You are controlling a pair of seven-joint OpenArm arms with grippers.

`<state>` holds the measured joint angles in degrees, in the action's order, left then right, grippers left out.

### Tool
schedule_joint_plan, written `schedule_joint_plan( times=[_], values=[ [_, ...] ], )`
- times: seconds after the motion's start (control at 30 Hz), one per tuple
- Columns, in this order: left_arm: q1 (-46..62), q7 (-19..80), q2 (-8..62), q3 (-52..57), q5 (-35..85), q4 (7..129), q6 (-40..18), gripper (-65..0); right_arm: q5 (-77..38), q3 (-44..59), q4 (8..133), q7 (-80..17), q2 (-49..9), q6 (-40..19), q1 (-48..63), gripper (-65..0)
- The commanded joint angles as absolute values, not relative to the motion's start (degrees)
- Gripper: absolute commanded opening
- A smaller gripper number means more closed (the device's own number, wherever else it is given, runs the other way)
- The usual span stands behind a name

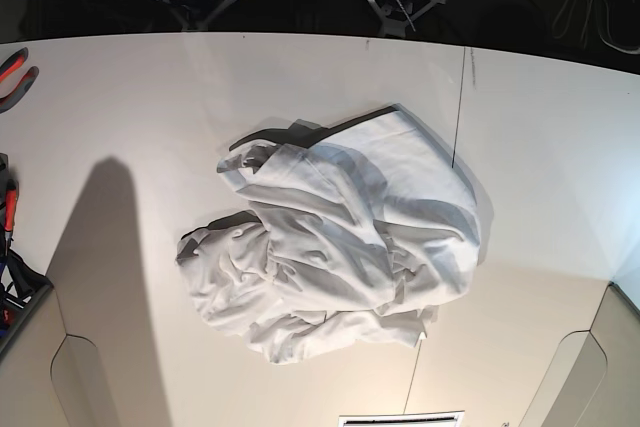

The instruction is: Layout the t-shirt on the table in an organized manner, then fold the t-shirt properly

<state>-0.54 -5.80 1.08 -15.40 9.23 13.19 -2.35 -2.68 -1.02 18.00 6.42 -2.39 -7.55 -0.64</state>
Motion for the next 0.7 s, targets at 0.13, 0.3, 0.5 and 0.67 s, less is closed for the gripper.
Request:
schedule_joint_plan(
  times=[0.13,0.3,0.5,0.67],
  values=[
    [-0.8,-6.0,1.0,-15.3,9.1,13.6,-2.4,-65.0,-2.5,-0.9,18.4,7.3,-2.7,-7.9,-1.0,-65.0],
    [-0.8,-6.0,1.0,-15.3,9.1,13.6,-2.4,-65.0,-2.5,-0.9,18.4,7.3,-2.7,-7.9,-1.1,-65.0],
    [-0.8,-6.0,1.0,-15.3,9.1,13.6,-2.4,-65.0,-2.5,-0.9,18.6,7.3,-2.7,-7.9,-1.2,-65.0],
    [-0.8,-6.0,1.0,-15.3,9.1,13.6,-6.0,-65.0,-2.5,-0.9,18.7,7.3,-2.7,-7.9,-1.2,-65.0]
  ],
)
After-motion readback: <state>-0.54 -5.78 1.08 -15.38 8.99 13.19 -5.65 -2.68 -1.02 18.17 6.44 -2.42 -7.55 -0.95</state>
